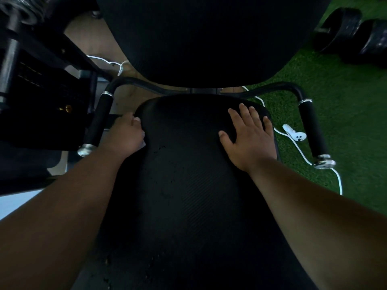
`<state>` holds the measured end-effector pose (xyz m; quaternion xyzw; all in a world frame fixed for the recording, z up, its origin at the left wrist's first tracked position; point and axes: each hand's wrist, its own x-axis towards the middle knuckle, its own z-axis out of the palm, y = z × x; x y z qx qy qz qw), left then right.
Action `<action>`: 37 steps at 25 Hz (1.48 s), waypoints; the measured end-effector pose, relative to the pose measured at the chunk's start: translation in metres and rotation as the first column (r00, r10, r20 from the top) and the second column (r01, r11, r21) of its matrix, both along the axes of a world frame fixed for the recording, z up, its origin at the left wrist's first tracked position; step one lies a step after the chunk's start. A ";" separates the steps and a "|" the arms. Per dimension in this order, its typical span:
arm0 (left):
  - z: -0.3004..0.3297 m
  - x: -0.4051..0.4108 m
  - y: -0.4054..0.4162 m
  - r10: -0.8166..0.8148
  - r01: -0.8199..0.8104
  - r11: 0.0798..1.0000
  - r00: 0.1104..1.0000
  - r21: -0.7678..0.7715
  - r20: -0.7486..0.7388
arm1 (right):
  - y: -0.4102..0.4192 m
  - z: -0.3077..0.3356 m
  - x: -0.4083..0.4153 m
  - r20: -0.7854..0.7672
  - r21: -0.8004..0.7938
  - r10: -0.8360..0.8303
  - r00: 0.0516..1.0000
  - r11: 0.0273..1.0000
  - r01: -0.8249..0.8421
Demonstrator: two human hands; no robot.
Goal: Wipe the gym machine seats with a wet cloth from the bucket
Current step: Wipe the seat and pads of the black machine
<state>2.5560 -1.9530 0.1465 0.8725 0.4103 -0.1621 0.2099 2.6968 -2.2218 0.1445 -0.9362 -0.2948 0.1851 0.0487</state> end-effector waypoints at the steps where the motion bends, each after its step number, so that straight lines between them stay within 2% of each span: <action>1: 0.002 -0.007 -0.004 -0.011 0.011 1.000 1.000 -0.002 -0.022 | 0.000 0.000 0.000 0.000 -0.002 0.001 1.000 1.000 -0.001; 3: 0.002 -0.008 -0.008 0.002 -0.002 1.000 0.998 0.000 -0.071 | 0.001 -0.001 0.000 0.002 -0.002 0.000 1.000 1.000 0.000; 5: -0.001 0.007 -0.015 0.037 -0.038 0.999 0.999 -0.013 -0.034 | 0.001 -0.002 0.000 0.010 0.003 -0.002 1.000 1.000 0.002; 6: -0.001 0.015 -0.023 -0.002 0.001 1.000 1.000 0.021 0.017 | 0.001 -0.002 0.001 0.012 0.005 -0.004 1.000 1.000 0.004; 9: 0.010 0.001 -0.058 -0.274 0.261 0.961 0.946 0.095 0.172 | 0.001 -0.002 0.002 0.008 0.011 -0.009 1.000 1.000 0.009; 11: 0.030 -0.037 -0.093 -0.464 0.460 0.886 0.868 0.062 0.178 | 0.001 -0.001 0.000 0.008 0.015 -0.011 1.000 1.000 0.011; 13: 0.044 -0.073 -0.111 -0.557 0.562 0.827 0.815 0.018 0.157 | 0.002 -0.001 0.000 0.009 0.017 -0.013 1.000 1.000 0.013; 15: 0.047 -0.081 -0.105 -0.537 0.538 0.843 0.835 0.026 0.119 | 0.002 -0.002 0.000 0.006 0.017 -0.015 1.000 1.000 0.015; 19: 0.025 -0.034 -0.075 -0.346 0.340 0.933 0.938 0.119 0.028 | 0.001 -0.002 0.002 0.017 0.028 -0.014 1.000 1.000 0.013; 24: 0.007 0.020 -0.056 -0.104 0.101 0.993 0.994 0.052 0.047 | 0.000 -0.007 0.003 0.033 0.045 -0.006 0.999 0.999 0.005; 27: 0.020 -0.007 -0.063 -0.118 0.113 0.991 0.991 0.073 0.066 | 0.000 -0.007 0.003 0.035 0.051 -0.004 0.999 0.999 0.002; 31: 0.035 -0.060 -0.071 -0.251 0.255 0.942 0.967 0.217 -0.042 | 0.000 -0.005 0.004 0.023 0.040 -0.003 1.000 0.999 0.002; 33: 0.031 -0.059 -0.067 -0.260 0.270 0.938 0.963 0.219 -0.072 | 0.000 -0.005 0.003 0.024 0.047 -0.004 1.000 0.999 0.003; 37: 0.025 -0.012 -0.051 -0.090 0.090 0.993 0.996 0.078 -0.003 | 0.001 -0.007 0.003 0.029 0.058 0.003 1.000 0.998 -0.005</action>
